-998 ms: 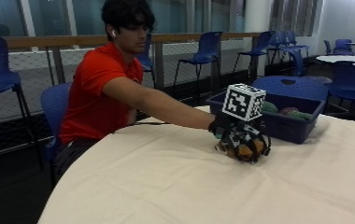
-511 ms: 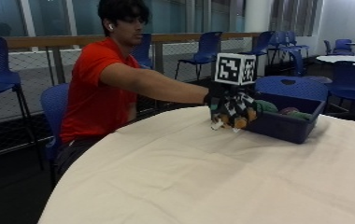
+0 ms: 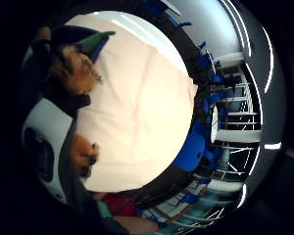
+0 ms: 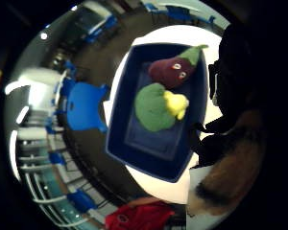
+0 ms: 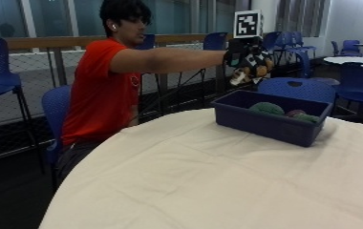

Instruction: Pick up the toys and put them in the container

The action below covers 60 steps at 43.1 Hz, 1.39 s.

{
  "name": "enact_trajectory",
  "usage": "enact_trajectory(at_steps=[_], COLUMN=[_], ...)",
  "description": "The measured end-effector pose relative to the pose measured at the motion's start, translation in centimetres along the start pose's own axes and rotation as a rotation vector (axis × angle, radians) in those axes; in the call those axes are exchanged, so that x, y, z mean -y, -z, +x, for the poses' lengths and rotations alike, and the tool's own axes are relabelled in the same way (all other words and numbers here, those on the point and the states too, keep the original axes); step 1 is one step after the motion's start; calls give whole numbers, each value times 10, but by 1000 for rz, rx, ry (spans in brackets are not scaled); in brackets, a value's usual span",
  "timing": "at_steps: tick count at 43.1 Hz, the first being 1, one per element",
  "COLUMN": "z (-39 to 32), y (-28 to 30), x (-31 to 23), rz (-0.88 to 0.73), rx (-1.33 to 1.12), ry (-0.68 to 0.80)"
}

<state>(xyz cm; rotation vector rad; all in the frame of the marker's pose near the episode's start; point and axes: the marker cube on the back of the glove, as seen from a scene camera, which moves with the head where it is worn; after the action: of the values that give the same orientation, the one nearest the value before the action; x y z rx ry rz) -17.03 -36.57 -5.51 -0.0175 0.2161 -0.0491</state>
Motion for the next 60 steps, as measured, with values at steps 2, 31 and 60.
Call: enact_trajectory(at_steps=[2, 31, 60], z=[-20, -82, 38], y=[9, -9, -101], x=[3, 8, -111], rz=[8, -83, -109], rx=[10, 108, 65], ry=[10, 140, 70])
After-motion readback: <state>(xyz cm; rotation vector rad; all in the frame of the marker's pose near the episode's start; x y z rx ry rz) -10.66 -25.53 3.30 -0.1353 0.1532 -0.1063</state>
